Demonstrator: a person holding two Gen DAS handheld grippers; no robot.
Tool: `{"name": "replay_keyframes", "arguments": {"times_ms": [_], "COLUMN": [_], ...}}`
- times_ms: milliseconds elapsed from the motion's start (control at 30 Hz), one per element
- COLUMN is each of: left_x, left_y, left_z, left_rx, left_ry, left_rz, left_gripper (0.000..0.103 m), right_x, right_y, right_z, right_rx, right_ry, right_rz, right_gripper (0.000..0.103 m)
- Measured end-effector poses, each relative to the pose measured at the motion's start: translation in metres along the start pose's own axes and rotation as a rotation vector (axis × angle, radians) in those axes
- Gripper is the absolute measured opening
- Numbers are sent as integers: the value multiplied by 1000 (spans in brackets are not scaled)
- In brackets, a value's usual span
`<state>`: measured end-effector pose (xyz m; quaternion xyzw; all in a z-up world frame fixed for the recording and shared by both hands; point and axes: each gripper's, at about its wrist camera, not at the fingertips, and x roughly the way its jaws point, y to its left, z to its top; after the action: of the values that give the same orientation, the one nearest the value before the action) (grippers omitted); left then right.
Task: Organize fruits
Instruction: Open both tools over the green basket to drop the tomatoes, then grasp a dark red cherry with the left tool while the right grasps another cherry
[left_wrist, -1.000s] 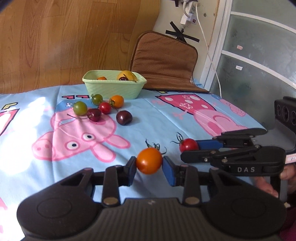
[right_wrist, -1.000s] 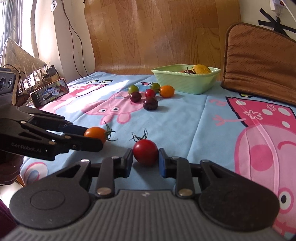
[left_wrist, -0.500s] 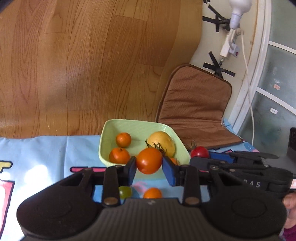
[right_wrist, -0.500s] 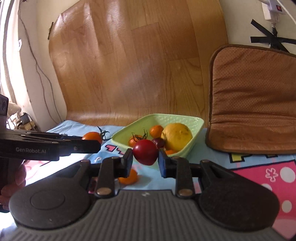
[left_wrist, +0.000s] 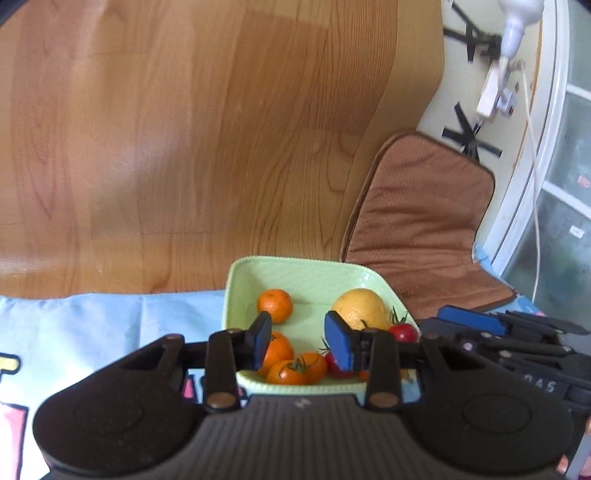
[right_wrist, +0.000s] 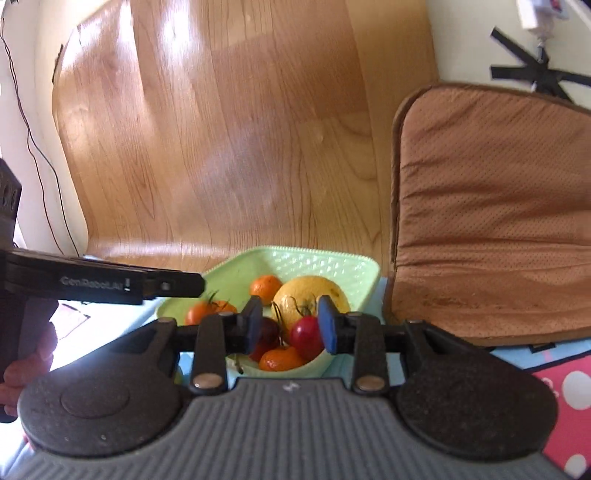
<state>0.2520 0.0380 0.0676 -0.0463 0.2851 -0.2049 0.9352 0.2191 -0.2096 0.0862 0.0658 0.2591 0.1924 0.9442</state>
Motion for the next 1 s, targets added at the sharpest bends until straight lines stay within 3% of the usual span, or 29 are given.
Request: {"name": "replay_keyframes", "arguments": {"times_ms": [167, 233, 367, 533, 633, 800, 833, 900, 933, 1000], "left_x": [-46, -57, -66, -61, -54, -41, -37, -35, -36, -39], "left_y": [15, 16, 6, -9, -13, -12, -12, -12, -11, -6], "left_z": [-31, -50, -80, -98, -102, -101, -101, -102, -102, -103], "left_rx": [-49, -59, -31, 12, 30, 17, 18, 12, 3, -26], "left_ry": [-8, 10, 45, 80, 85, 95, 99, 102, 100, 103], "left_rz": [-18, -29, -37, -37, 8, 35, 44, 56, 52, 39], "left_gripper": [37, 37, 37, 38, 38, 42, 42, 35, 27, 27], "right_x": [-34, -40, -41, -32, -24, -12, -13, -12, -14, -19], "right_y": [9, 21, 50, 74, 78, 76, 73, 71, 71, 69], "right_z": [-22, -38, -64, -79, -81, -79, -79, -78, -78, -79], "right_rx": [6, -11, -90, -186, -219, -211, -203, -191, -188, -180], "right_ry": [33, 75, 168, 230, 247, 257, 257, 254, 252, 250], "right_rz": [108, 155, 216, 208, 174, 144, 147, 145, 142, 139], "right_gripper": [38, 45, 46, 46, 46, 45, 40, 33, 33, 33]}}
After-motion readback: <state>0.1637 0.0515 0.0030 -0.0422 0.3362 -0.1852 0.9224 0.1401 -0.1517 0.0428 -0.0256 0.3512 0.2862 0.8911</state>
